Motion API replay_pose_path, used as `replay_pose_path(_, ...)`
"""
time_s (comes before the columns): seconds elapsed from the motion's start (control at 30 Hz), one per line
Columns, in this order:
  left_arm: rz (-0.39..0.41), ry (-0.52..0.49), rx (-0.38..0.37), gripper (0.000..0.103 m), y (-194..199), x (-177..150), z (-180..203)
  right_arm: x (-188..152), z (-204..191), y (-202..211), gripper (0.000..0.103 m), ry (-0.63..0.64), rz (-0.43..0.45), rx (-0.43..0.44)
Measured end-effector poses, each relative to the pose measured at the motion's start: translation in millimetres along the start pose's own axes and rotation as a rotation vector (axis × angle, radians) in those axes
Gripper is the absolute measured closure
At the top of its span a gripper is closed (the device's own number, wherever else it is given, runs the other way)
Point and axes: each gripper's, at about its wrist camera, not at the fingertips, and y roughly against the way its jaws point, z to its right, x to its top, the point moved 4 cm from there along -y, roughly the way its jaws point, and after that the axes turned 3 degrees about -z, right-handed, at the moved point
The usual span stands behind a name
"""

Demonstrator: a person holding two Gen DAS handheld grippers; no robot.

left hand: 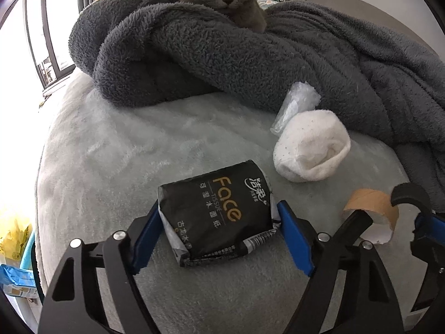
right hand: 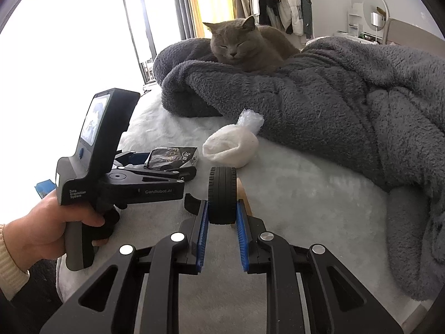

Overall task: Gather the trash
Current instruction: 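Carry the Face pack and black piece in both tools over the black bin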

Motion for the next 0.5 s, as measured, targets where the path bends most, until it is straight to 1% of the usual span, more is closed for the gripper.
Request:
replay_pose_path(0.2,0.012,-0.006,-0.068,0.022,11.2,-0.2,-4.6,6.1,-4.5,-7.9,0.083,-0.012,-0.008,0.003)
replay_pose_path(0.33,0.030,-0.028,-0.066,0.022,19.4,-2.8,-10.3,11.3,-5.8,-15.9,0.083,-0.032,-0.019,0.008)
replay_pose_path(0.5,0.047,-0.023,-0.075,0.022,30.9,-6.1,-24.2,18.9,-14.0,-26.4,0.083,-0.028,-0.022,0.009)
